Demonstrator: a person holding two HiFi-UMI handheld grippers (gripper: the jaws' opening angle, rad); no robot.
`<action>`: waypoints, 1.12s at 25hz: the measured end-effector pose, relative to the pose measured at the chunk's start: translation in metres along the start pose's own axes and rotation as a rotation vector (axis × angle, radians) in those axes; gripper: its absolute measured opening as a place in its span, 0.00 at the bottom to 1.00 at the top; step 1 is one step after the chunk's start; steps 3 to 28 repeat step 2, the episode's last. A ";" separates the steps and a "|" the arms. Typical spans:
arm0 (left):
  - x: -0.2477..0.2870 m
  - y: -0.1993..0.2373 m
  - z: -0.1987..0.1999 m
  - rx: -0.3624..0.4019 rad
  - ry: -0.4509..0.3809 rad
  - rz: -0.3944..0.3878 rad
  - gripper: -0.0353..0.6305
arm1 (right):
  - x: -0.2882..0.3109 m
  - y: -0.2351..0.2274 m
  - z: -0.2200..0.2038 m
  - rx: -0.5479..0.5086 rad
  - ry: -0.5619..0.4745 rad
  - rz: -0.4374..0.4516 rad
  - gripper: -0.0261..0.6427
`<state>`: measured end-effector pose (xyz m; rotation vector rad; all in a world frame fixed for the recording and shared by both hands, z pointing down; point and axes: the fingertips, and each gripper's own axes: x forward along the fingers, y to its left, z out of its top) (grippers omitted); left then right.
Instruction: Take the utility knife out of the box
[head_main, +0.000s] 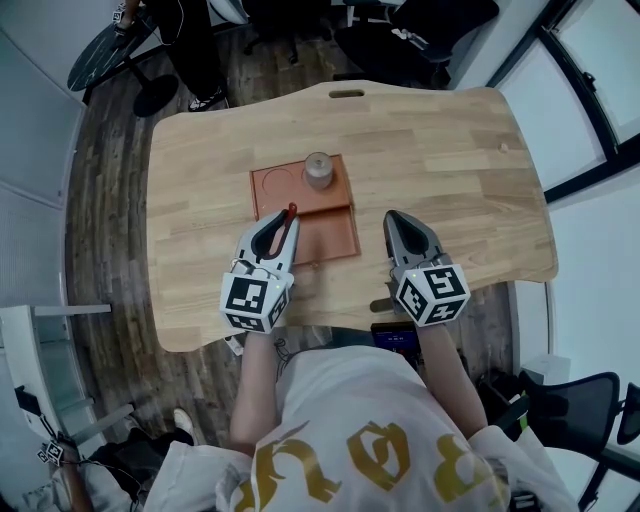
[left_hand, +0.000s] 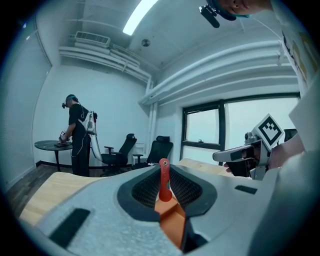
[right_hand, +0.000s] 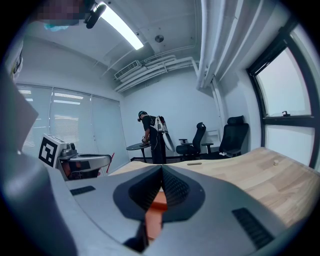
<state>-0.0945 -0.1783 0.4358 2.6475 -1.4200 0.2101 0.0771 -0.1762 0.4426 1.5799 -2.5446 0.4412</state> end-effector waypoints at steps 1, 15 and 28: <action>0.000 0.000 0.000 0.001 0.002 0.000 0.14 | 0.001 0.000 0.000 0.000 0.000 0.000 0.06; 0.001 0.001 0.000 0.003 0.003 0.000 0.14 | 0.001 0.000 0.000 0.000 0.001 0.000 0.06; 0.001 0.001 0.000 0.003 0.003 0.000 0.14 | 0.001 0.000 0.000 0.000 0.001 0.000 0.06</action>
